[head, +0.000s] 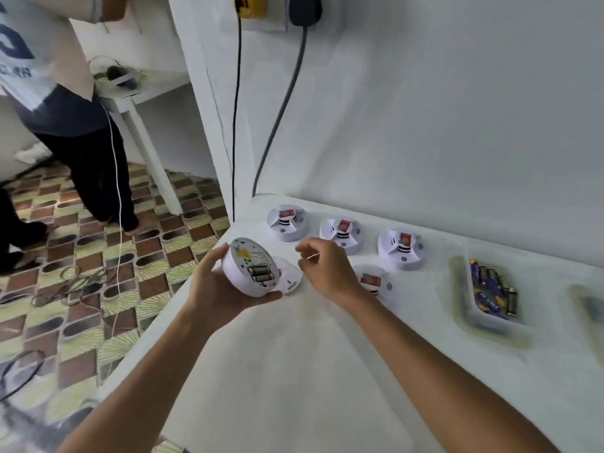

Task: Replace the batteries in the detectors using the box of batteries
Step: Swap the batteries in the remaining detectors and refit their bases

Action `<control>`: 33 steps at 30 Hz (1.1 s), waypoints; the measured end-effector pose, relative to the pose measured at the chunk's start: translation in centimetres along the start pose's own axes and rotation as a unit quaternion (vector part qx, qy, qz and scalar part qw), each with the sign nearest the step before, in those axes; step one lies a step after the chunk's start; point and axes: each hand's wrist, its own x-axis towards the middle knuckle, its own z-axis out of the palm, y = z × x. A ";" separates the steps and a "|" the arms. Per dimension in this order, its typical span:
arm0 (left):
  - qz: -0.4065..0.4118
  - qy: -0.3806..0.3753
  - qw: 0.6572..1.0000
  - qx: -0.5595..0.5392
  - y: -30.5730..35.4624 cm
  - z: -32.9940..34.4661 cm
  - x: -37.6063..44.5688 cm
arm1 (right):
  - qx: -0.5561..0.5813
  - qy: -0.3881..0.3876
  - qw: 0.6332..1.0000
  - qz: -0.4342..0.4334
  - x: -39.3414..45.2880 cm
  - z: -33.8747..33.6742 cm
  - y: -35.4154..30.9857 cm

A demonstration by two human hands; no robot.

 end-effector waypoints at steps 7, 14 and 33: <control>0.022 -0.033 0.999 0.019 -0.1 -5.7 -0.6 | -0.300 -0.102 0.947 -0.040 1.7 5.7 -0.5; 0.031 -0.118 0.992 0.025 -0.2 -6.4 -0.1 | -0.223 -0.093 0.970 0.000 2.3 5.6 -1.6; 0.007 -0.097 0.995 0.022 0.0 -6.1 0.0 | -0.023 -0.194 0.981 0.008 2.2 6.1 -5.8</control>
